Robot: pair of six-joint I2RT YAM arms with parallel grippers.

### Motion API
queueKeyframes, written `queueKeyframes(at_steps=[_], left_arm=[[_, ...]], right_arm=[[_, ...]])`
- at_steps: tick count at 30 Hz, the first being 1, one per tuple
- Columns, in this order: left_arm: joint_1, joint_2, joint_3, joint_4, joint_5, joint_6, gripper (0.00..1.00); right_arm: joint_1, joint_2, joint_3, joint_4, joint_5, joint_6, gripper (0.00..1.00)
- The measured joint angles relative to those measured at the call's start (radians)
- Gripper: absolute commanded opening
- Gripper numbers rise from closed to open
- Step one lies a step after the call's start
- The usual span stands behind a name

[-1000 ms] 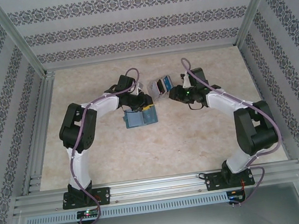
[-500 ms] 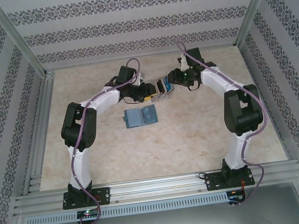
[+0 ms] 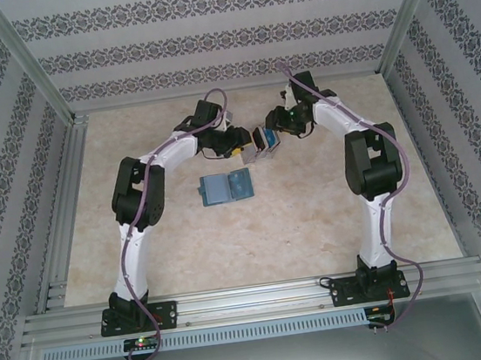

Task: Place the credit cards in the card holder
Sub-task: Pick up the credit card from the storage box.

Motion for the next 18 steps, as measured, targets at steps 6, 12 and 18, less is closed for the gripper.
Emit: queueKeyframes(at_steps=[6,12,18], left_arm=[[0.0,0.026,0.001,-0.018,0.0,0.0,0.47],[0.0,0.026,0.001,-0.018,0.002,0.0,0.47],[0.001,0.026,0.001,-0.017,0.005,0.0,0.47]], right_arm=[[0.035,0.035,0.089,-0.093,0.074,-0.04,0.59],[0.091,0.078,0.194,-0.198,0.204,-0.103,0.6],[0.089,0.078,0.195,-0.244,0.282,-0.127,0.59]])
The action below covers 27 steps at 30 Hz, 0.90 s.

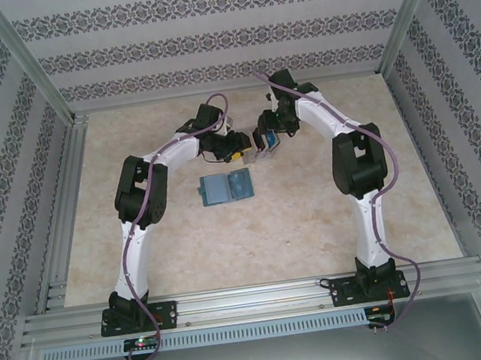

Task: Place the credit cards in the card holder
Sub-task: Pick up the credit card from the storage box.

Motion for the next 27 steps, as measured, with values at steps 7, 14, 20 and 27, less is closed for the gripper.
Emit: queueKeyframes(at_steps=[7,14,20,27], left_arm=[[0.001,0.0,-0.004,0.001,0.005,0.0,0.47],[0.001,0.0,-0.02,0.004,0.007,0.0,0.47],[0.002,0.0,-0.024,0.009,0.006,0.0,0.46],[0.002,0.0,-0.026,0.02,0.006,0.0,0.46]], right_arm=[[-0.013,0.008,0.001,-0.028,0.022,-0.008,0.59],[-0.012,0.045,0.014,-0.034,0.002,-0.008,0.59],[-0.02,0.042,0.008,-0.031,-0.001,-0.008,0.58],[-0.046,0.016,-0.012,-0.034,0.0,-0.019,0.56]])
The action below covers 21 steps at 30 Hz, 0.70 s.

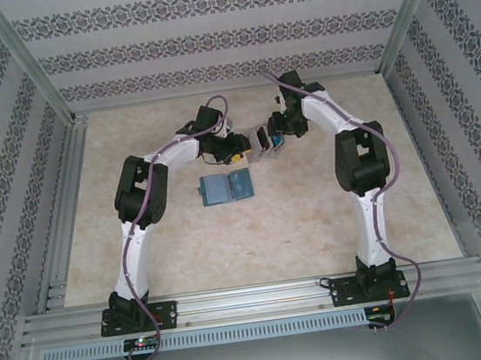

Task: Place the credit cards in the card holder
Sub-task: Pick up the credit card from the storage box.

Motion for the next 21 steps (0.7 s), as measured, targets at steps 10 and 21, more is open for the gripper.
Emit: queueKeyframes(at_steps=[10,21], left_arm=[[0.0,0.003,-0.002,0.004,0.0,0.0,0.46],[0.0,0.003,-0.002,0.007,0.001,-0.001,0.46]], right_arm=[[-0.006,-0.016,-0.001,0.0,0.004,-0.01,0.42],[-0.006,-0.026,-0.001,-0.001,0.002,-0.024,0.23]])
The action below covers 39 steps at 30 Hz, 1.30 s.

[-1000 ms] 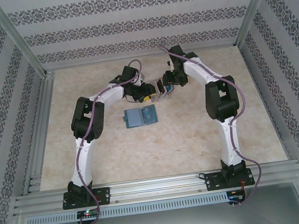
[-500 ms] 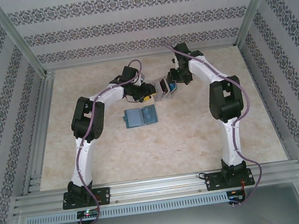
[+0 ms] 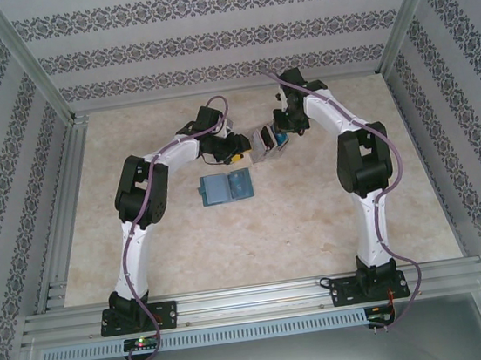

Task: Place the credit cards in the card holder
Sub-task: Pick up the credit card from the storage box.

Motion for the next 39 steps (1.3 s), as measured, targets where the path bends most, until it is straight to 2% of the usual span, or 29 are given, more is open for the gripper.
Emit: queueKeyframes(at_steps=[9,12,23,26,32,39], left_arm=[[0.0,0.0,0.0,0.0,0.008,-0.002,0.46],[0.0,0.0,0.0,0.0,0.015,-0.003,0.46],[0.0,0.0,0.0,0.0,0.023,-0.003,0.46],[0.0,0.0,0.0,0.001,0.023,-0.003,0.46],[0.0,0.0,0.0,0.002,0.026,-0.004,0.45],[0.0,0.0,0.0,0.001,0.026,-0.004,0.45]], right_arm=[[0.0,-0.011,0.0,-0.013,0.016,-0.006,0.23],[0.0,-0.011,0.001,-0.019,0.027,-0.012,0.29],[0.0,-0.011,0.014,-0.048,0.053,-0.014,0.29],[0.0,-0.011,0.02,-0.055,0.06,-0.015,0.27],[0.0,-0.011,0.032,-0.069,0.063,-0.03,0.15],[0.002,-0.025,0.038,-0.072,0.041,-0.032,0.09]])
